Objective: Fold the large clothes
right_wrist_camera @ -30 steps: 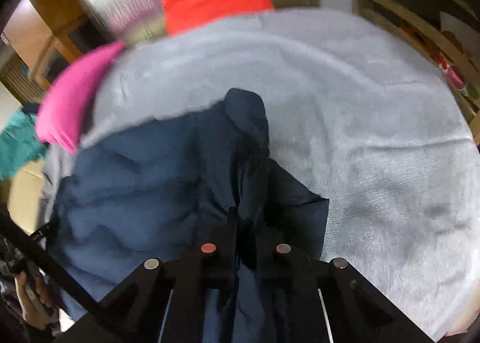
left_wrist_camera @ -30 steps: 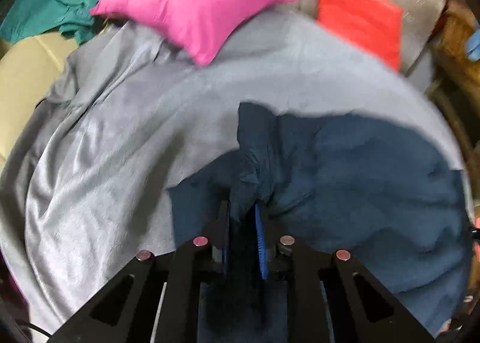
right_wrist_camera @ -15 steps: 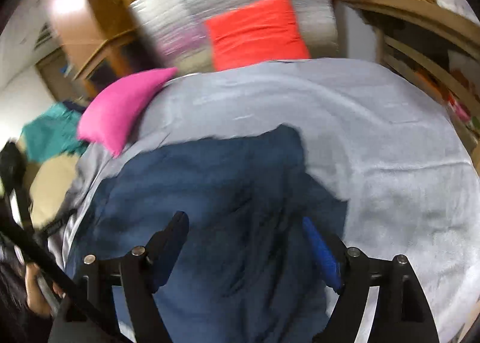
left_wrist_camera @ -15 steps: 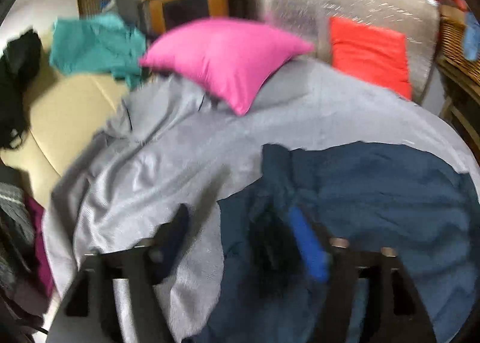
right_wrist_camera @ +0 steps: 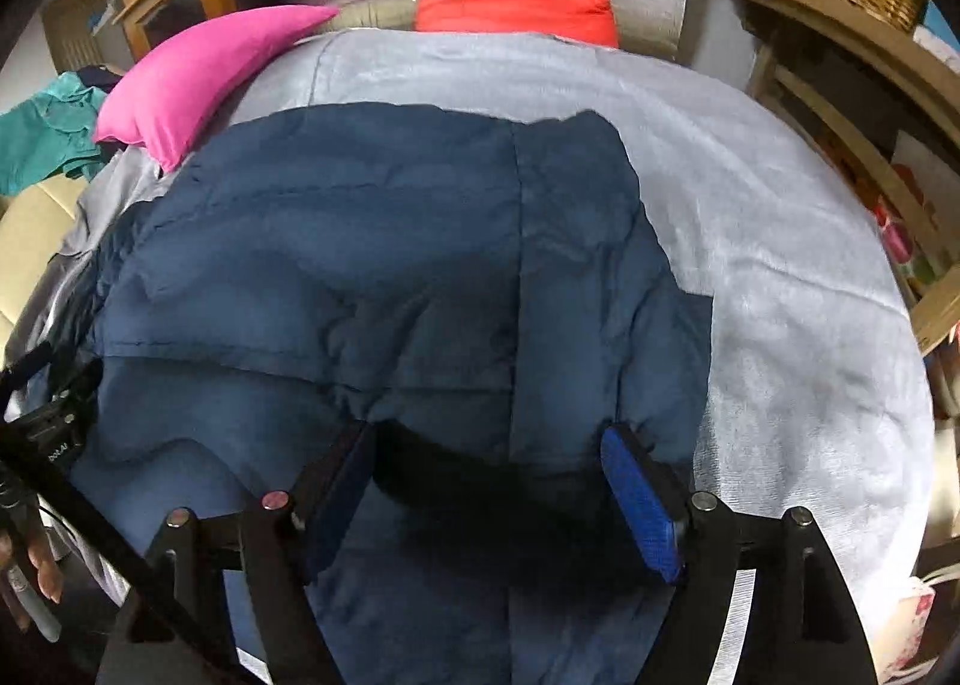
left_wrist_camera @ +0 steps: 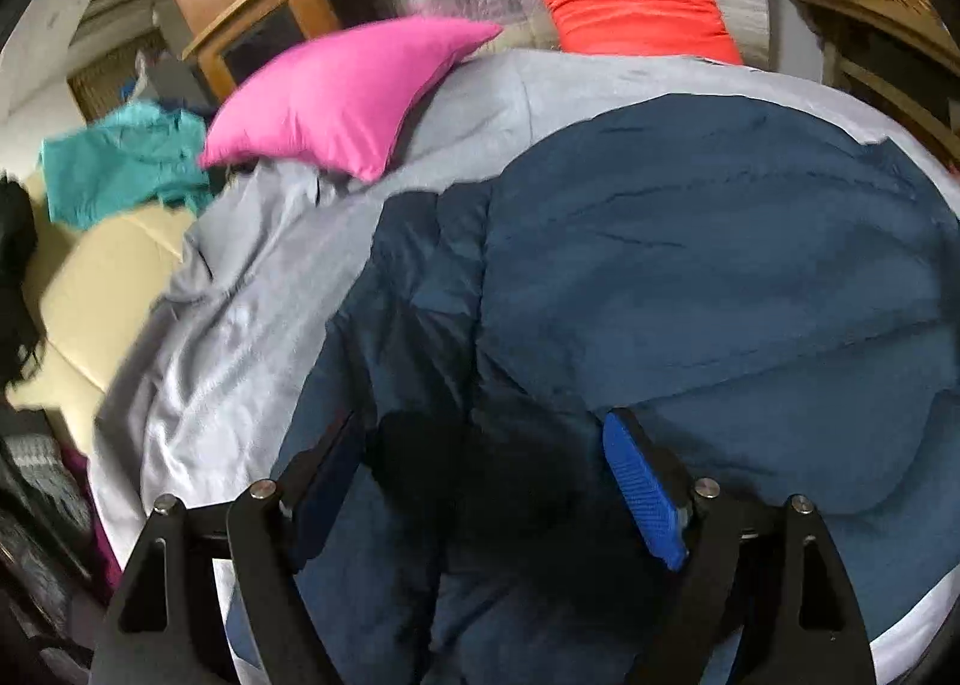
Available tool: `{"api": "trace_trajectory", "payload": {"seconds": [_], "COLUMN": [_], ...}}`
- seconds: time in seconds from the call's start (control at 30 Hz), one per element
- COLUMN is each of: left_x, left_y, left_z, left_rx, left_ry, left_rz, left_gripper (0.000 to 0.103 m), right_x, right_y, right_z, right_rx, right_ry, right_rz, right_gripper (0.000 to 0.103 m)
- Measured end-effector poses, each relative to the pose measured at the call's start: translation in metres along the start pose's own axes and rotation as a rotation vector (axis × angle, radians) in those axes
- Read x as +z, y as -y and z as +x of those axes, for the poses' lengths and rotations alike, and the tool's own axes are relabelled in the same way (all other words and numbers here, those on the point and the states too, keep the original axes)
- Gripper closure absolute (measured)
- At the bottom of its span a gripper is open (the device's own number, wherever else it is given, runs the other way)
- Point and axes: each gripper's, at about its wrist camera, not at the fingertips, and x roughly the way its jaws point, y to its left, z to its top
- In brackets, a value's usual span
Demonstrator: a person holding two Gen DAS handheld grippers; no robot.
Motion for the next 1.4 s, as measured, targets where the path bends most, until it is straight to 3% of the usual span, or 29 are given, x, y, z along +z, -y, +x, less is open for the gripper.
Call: {"api": "trace_trajectory", "payload": {"seconds": [0.13, 0.37, 0.43, 0.5, 0.63, 0.73, 0.8, 0.9, 1.07, 1.17, 1.2, 1.3, 1.4], "left_x": [0.001, 0.019, 0.036, 0.057, 0.085, 0.090, 0.085, 0.085, 0.087, 0.095, 0.097, 0.108, 0.122], "left_y": [-0.012, -0.019, -0.019, -0.017, -0.015, -0.016, -0.012, -0.009, -0.018, -0.023, -0.028, -0.038, -0.030], "left_z": [-0.003, -0.024, -0.022, -0.013, 0.025, 0.056, 0.079, 0.088, 0.103, 0.092, 0.083, 0.076, 0.086], "left_rx": [-0.057, -0.160, -0.183, -0.151, -0.129, -0.134, -0.096, -0.101, -0.132, -0.145, -0.168, -0.217, -0.266], "left_ry": [-0.029, 0.027, 0.021, 0.031, -0.015, -0.059, -0.154, -0.159, -0.213, -0.181, -0.139, -0.061, -0.056], "left_rz": [-0.086, -0.139, -0.133, -0.109, -0.103, -0.084, -0.065, -0.037, -0.091, -0.124, -0.156, -0.232, -0.254], "left_gripper": [0.019, 0.019, 0.019, 0.019, 0.019, 0.019, 0.019, 0.019, 0.018, 0.018, 0.018, 0.018, 0.018], "right_x": [0.000, 0.010, 0.038, 0.060, 0.102, 0.105, 0.101, 0.104, 0.105, 0.110, 0.113, 0.128, 0.141], "right_y": [0.002, -0.005, -0.008, -0.011, -0.005, 0.002, 0.002, -0.004, -0.005, 0.003, 0.009, 0.025, 0.026], "right_z": [-0.008, -0.050, -0.049, -0.044, 0.001, 0.038, 0.070, 0.076, 0.081, 0.061, 0.050, 0.036, 0.052], "right_rx": [0.027, 0.172, 0.220, 0.215, 0.225, 0.223, 0.197, 0.179, 0.169, 0.220, 0.257, 0.261, 0.284], "right_ry": [0.023, 0.158, 0.136, 0.111, 0.034, -0.022, -0.116, -0.113, -0.138, -0.107, -0.071, 0.008, -0.015], "right_rz": [0.015, 0.013, 0.014, 0.013, 0.041, 0.071, 0.055, 0.003, -0.029, 0.016, 0.034, 0.093, 0.120], "right_gripper": [0.023, 0.023, 0.023, 0.023, 0.023, 0.023, 0.023, 0.021, 0.021, 0.021, 0.021, 0.021, 0.025]}}
